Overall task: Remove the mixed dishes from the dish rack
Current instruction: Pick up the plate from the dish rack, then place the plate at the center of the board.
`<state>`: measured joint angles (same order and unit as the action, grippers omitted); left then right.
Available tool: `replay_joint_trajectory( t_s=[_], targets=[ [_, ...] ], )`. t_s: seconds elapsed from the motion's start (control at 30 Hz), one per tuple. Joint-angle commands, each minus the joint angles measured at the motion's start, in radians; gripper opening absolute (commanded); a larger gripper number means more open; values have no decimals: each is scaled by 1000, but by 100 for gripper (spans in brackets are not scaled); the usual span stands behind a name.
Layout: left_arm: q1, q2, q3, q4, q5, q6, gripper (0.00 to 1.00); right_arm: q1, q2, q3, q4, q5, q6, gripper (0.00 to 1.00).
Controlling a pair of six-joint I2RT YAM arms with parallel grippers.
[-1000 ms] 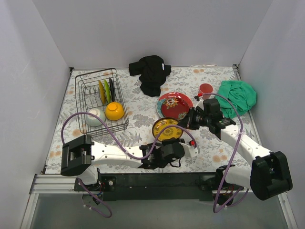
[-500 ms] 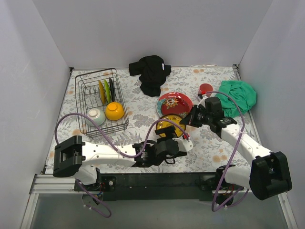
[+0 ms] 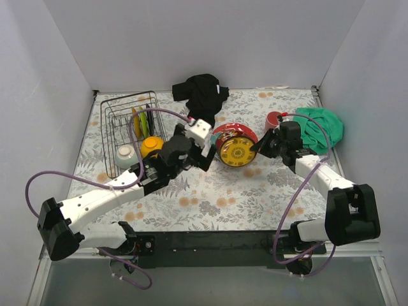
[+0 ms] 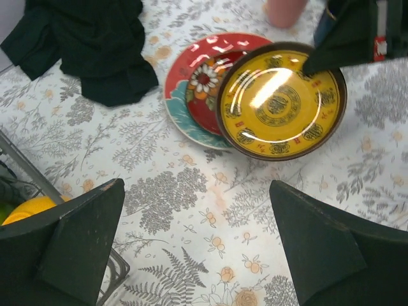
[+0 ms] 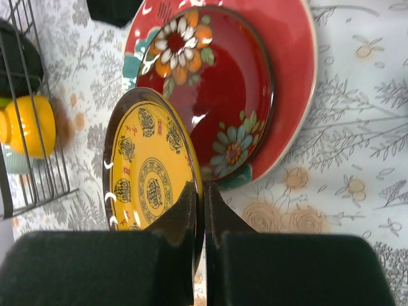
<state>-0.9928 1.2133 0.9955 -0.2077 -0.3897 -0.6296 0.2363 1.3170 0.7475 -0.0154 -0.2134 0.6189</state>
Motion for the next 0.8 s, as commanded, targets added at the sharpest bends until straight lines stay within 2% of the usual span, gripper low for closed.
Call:
replay_joint_trajectory(
  t_s=[0.0,0.03,0.1,0.23,0.33,0.53,0.63,0.73,0.77],
  targets=[
    [164,-81,32,-21,132,-157,98,-22,44,87,134,40,35,1],
    [242,-95,25,-19,146,-174,98,-23,66,95,140,46,36,1],
    [317,-100,20,-21,189,-237,98,-26,93,118,147,62,39,1],
    [553,-101,3,-21,270,-350,98,-28,177,147,152,62,38,1],
    [650,-100,-14,-21,247,-378,98,-28,232,159,167,55,33,1],
    [695,-133,-34,-21,131,-367,98,-28,307,167,206,32,41,1],
    [701,-141,-43,-13,115,-366,98,-28,332,173,222,37,38,2],
    [707,-139,-43,-13,117,-366,98,-26,355,176,229,39,38,6],
    [711,-139,-43,-13,118,-366,98,-26,358,177,235,32,39,11]
  ],
)
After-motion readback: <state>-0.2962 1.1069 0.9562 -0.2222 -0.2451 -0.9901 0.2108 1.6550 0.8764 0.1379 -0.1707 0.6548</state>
